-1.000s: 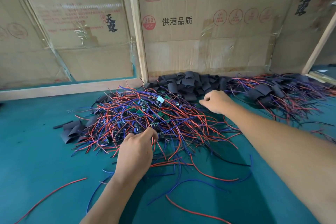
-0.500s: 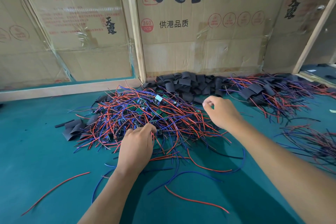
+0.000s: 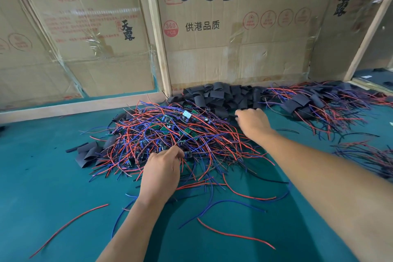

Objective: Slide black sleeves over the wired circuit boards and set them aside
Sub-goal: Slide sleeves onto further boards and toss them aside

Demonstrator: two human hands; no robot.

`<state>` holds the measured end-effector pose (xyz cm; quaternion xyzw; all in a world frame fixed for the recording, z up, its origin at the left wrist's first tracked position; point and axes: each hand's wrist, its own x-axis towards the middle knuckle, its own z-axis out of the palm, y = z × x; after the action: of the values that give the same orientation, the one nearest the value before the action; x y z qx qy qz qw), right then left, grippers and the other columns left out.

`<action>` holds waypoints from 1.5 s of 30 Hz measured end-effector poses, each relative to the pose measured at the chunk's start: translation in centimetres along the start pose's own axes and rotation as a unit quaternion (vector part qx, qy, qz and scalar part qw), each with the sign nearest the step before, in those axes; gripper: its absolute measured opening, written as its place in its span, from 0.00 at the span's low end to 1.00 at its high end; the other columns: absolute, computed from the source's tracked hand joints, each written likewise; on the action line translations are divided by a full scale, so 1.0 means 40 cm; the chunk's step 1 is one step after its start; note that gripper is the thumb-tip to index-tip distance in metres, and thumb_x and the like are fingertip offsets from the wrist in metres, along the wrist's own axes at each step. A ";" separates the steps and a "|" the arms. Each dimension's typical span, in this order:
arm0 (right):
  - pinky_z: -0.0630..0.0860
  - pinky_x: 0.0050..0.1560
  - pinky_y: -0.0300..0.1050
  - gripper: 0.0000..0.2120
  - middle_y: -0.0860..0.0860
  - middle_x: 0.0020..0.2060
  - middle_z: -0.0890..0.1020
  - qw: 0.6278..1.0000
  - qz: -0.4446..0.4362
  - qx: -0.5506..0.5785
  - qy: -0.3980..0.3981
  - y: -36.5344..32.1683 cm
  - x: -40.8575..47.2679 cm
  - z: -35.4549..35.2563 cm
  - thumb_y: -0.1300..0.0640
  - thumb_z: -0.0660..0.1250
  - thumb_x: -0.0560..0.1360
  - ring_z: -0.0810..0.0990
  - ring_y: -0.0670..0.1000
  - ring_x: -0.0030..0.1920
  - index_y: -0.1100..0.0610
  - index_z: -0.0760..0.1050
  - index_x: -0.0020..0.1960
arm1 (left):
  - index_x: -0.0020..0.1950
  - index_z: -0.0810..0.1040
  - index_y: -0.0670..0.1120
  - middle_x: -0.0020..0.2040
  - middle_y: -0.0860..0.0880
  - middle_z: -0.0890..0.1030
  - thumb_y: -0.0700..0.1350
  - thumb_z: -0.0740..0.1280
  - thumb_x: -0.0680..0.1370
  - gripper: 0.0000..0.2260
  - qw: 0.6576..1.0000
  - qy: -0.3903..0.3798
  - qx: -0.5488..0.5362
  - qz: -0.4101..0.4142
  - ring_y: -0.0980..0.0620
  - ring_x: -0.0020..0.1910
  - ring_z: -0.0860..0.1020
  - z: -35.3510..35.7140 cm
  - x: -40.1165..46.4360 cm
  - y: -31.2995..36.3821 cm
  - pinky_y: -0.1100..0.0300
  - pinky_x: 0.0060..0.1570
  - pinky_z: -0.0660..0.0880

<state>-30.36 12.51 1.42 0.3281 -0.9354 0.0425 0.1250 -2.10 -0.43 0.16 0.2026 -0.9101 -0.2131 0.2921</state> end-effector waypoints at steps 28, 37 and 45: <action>0.77 0.62 0.57 0.12 0.58 0.50 0.86 0.665 0.087 0.729 -0.134 -0.134 -0.416 -0.144 0.53 0.66 0.81 0.83 0.58 0.55 0.60 0.85 0.52 | 0.76 0.68 0.44 0.61 0.55 0.80 0.68 0.50 0.80 0.35 0.979 -0.058 0.107 0.162 0.58 0.60 0.72 0.021 -0.057 0.167 0.54 0.67 0.68; 0.77 0.37 0.44 0.15 0.58 0.37 0.80 0.514 0.063 0.811 -0.273 -0.131 -0.424 -0.164 0.50 0.67 0.77 0.80 0.52 0.35 0.62 0.82 0.52 | 0.76 0.68 0.49 0.68 0.56 0.76 0.68 0.49 0.81 0.32 0.973 -0.067 0.077 0.208 0.56 0.67 0.70 0.009 -0.041 0.146 0.52 0.69 0.61; 0.72 0.33 0.37 0.09 0.60 0.45 0.82 0.521 0.077 0.819 -0.227 -0.097 -0.410 -0.151 0.58 0.70 0.73 0.79 0.50 0.38 0.62 0.82 0.48 | 0.70 0.74 0.54 0.65 0.56 0.76 0.59 0.59 0.82 0.19 0.979 -0.074 0.172 0.075 0.52 0.66 0.71 -0.030 0.012 -0.005 0.56 0.66 0.62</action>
<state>-14.33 20.33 2.94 0.2105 -0.5061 0.7236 -0.4194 -1.67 -1.16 1.17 0.1643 -0.9649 -0.0453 0.1996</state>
